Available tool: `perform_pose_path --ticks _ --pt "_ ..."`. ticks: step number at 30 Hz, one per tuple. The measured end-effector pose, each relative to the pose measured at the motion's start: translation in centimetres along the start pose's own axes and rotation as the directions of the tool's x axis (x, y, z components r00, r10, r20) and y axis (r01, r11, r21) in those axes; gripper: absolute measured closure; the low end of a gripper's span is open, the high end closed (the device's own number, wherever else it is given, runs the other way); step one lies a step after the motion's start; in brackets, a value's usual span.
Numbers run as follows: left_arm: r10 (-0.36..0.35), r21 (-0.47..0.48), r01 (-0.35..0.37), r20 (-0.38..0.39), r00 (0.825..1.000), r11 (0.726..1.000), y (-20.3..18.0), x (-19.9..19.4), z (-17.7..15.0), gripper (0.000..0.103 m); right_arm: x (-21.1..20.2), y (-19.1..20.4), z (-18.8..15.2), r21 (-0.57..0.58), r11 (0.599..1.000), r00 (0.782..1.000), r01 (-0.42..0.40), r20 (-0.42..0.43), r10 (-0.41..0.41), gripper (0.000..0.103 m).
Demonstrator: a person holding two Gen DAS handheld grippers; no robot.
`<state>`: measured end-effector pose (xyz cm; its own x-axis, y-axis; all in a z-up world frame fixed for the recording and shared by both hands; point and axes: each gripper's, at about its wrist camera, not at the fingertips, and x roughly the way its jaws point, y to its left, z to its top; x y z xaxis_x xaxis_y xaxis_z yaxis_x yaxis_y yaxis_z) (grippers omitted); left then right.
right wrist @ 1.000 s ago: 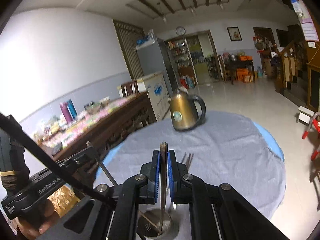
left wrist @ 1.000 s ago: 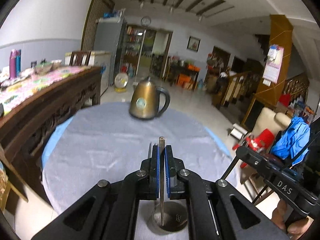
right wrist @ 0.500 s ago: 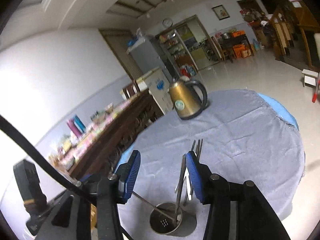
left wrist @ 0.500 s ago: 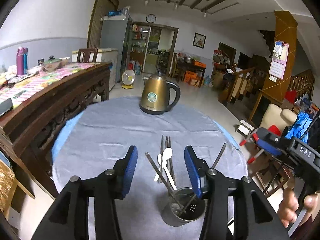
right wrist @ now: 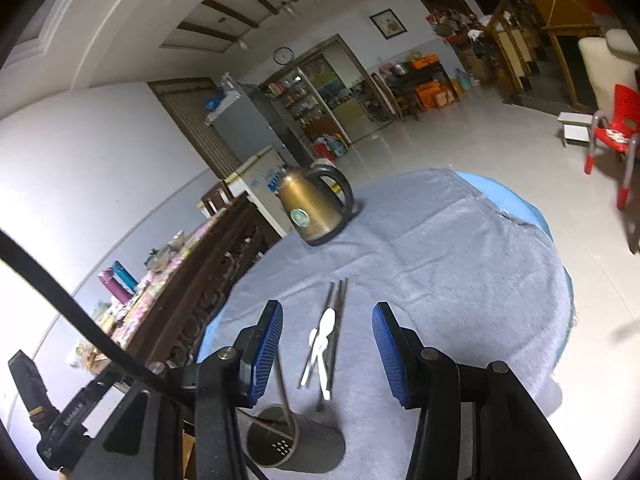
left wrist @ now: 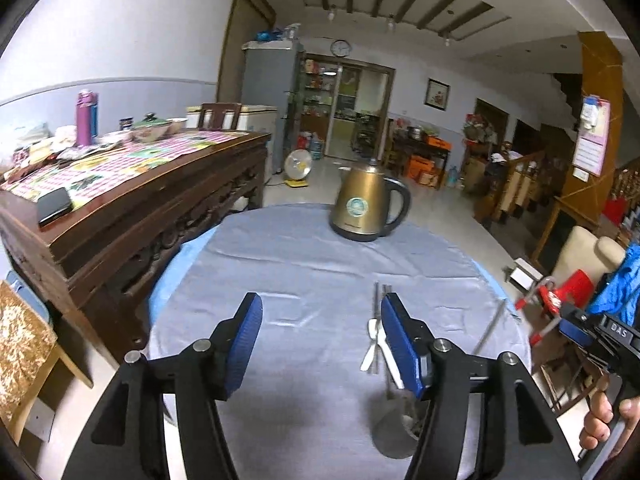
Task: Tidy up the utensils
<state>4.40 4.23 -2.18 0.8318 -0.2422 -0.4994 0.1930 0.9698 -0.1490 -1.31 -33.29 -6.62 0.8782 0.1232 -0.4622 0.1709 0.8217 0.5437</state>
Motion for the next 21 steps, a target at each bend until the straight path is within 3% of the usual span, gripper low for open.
perform_pose_path --ticks 10,21 --pt "0.078 -0.066 -0.085 -0.103 0.992 0.994 3.4 2.9 -2.0 0.04 1.5 -1.6 -1.1 0.039 0.999 0.999 0.021 -0.049 -0.019 0.052" --pt "0.111 -0.062 -0.128 -0.225 0.968 0.99 4.6 6.7 -4.6 0.04 4.2 -2.6 -2.4 0.066 0.997 0.992 0.038 -0.124 -0.029 0.052"
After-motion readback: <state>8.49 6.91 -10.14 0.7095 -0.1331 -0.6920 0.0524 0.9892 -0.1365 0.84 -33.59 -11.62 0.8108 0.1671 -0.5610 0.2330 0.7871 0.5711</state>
